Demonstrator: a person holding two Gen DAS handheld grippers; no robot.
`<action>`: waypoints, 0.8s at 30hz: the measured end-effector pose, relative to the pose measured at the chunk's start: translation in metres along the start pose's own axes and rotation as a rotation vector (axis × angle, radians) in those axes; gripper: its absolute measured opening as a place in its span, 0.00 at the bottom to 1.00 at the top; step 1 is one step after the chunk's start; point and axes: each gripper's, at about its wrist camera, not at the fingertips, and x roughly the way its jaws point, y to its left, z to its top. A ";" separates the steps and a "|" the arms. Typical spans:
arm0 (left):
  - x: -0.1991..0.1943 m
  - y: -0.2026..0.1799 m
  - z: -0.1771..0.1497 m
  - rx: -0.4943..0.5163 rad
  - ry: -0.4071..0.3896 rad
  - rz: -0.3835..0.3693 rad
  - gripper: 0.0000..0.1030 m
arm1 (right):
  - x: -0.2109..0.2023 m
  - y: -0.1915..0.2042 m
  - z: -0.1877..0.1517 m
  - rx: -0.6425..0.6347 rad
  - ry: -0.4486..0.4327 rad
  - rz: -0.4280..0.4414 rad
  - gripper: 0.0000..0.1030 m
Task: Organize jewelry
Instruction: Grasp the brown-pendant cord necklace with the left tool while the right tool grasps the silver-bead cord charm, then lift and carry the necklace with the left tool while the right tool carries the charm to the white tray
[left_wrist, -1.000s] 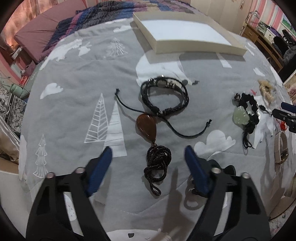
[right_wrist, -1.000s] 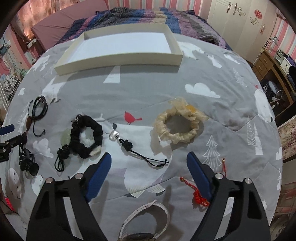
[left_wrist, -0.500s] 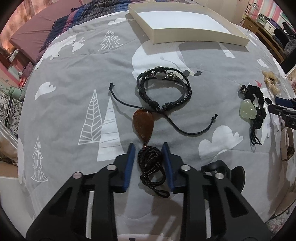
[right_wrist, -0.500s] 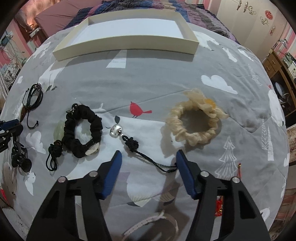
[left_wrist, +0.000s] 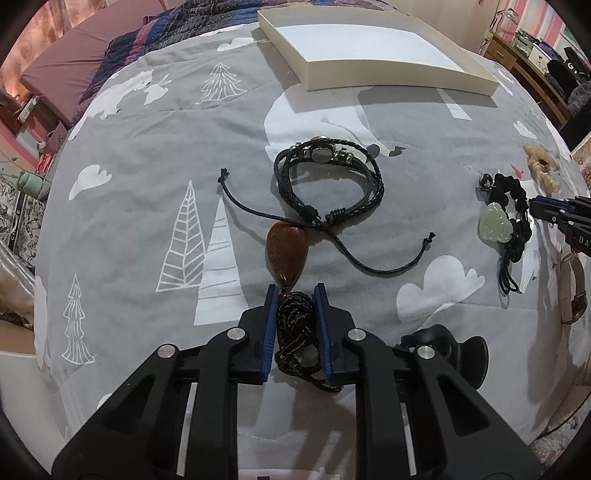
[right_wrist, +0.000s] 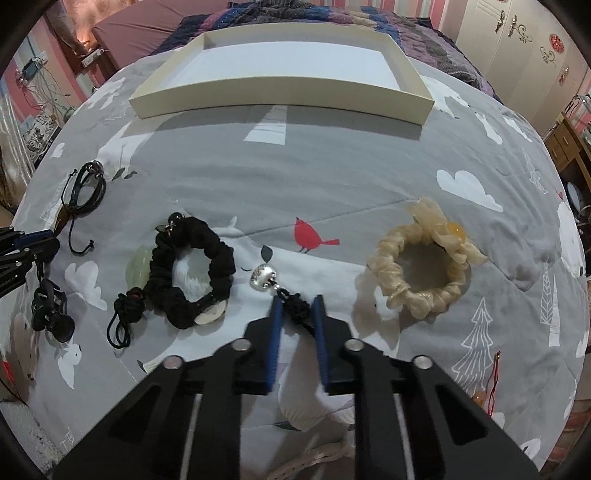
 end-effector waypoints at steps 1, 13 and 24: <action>-0.002 0.002 -0.003 -0.002 -0.002 0.000 0.16 | -0.001 -0.001 0.000 0.003 -0.004 0.004 0.12; -0.038 0.004 0.008 -0.009 -0.109 0.008 0.14 | -0.022 -0.018 0.005 0.034 -0.061 0.009 0.12; -0.075 -0.003 0.077 0.015 -0.218 -0.076 0.14 | -0.059 -0.026 0.058 0.060 -0.164 0.006 0.12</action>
